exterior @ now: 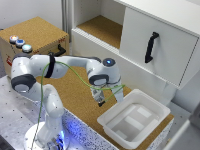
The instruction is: Put the grasped purple object inside the box
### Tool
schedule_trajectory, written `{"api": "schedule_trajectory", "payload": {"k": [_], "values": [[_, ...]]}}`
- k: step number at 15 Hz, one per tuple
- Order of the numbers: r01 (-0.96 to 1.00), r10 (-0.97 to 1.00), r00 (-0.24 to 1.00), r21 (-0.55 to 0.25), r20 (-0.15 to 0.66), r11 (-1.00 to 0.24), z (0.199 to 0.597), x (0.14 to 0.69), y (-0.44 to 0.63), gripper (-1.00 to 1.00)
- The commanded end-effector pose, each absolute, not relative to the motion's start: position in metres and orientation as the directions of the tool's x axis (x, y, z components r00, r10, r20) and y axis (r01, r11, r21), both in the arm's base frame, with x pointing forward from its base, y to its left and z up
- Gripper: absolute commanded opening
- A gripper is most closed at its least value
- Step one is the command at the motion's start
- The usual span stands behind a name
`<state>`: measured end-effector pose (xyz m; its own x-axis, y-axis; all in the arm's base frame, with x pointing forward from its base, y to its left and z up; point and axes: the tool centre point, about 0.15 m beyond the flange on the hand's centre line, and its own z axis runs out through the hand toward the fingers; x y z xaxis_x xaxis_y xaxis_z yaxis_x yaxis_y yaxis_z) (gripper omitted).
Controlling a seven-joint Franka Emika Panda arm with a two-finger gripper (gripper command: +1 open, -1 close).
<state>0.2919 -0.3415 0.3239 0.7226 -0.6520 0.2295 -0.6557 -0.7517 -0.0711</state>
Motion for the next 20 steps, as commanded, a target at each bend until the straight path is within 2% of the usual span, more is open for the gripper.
{"api": "schedule_trajectory", "payload": {"k": [1, 7, 10, 11, 13, 20], "values": [[-0.729, -0.729, 0.682, -0.024, 0.067, -0.684, 0.277, 0.299, -0.401, -1.00], [-0.753, -0.750, 0.654, -0.019, 0.099, -0.658, 0.245, 0.289, -0.401, -1.00], [-0.754, -0.752, 0.653, -0.013, 0.088, -0.656, 0.235, 0.284, -0.400, -1.00], [-0.757, -0.754, 0.650, -0.011, 0.097, -0.654, 0.237, 0.282, -0.399, 1.00], [-0.754, -0.750, 0.649, -0.022, 0.125, -0.656, 0.248, 0.279, -0.393, 1.00], [-0.660, -0.653, 0.718, -0.063, 0.241, -0.749, 0.328, 0.290, -0.333, 1.00]]}}
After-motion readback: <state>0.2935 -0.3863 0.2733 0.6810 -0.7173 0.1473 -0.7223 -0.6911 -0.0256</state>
